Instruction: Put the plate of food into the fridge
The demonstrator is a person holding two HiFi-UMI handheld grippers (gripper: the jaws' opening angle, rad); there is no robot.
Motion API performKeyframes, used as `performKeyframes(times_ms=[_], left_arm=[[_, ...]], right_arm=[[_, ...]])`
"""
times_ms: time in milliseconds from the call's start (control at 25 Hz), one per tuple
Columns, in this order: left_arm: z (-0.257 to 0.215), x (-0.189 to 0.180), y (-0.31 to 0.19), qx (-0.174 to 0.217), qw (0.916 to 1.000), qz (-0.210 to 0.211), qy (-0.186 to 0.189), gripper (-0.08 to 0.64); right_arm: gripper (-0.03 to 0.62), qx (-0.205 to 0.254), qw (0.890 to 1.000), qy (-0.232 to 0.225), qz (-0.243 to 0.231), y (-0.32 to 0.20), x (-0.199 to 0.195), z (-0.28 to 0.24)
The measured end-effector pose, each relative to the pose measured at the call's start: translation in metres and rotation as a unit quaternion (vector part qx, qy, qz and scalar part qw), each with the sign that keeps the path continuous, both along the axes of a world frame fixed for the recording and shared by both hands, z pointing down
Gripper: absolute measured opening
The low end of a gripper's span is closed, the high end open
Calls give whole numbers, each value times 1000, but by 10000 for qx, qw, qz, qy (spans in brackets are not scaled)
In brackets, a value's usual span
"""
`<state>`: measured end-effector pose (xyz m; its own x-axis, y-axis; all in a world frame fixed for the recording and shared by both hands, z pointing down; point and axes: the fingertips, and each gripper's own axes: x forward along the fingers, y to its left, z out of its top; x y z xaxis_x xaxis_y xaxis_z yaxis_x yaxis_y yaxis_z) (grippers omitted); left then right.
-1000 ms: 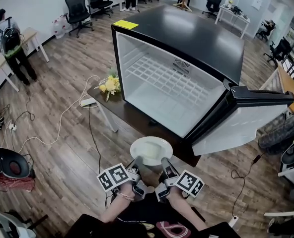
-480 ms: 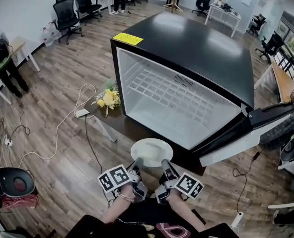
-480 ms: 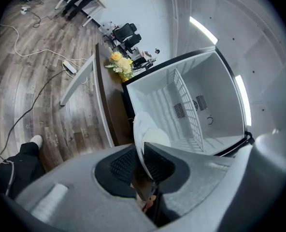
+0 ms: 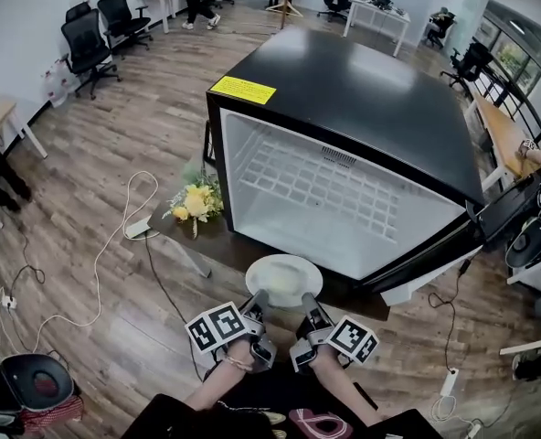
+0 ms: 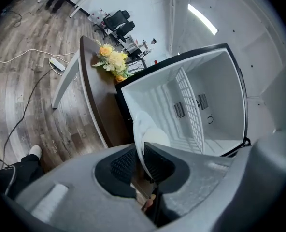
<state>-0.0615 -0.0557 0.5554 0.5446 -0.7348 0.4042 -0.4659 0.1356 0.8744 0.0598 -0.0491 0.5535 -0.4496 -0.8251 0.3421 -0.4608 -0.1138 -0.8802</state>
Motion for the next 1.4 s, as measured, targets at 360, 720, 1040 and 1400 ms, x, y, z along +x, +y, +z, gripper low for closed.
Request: performKeyframes(times_ms=[360, 720, 1040, 1400], left_arm=[[-5, -15, -25, 110, 9982, 570, -155, 51], [-1, -6, -45, 81, 9976, 629, -261, 52], [4, -2, -77, 0, 9987, 445, -245, 54], [11, -1, -100, -78, 9992, 298, -244, 54]], right_arm=[[49, 115, 9983, -49, 577, -12, -16, -2], [51, 40, 9979, 33, 638, -29, -8, 3], [51, -52, 9986, 87, 522, -65, -4, 7], [51, -126, 9989, 110, 439, -91, -2, 14]])
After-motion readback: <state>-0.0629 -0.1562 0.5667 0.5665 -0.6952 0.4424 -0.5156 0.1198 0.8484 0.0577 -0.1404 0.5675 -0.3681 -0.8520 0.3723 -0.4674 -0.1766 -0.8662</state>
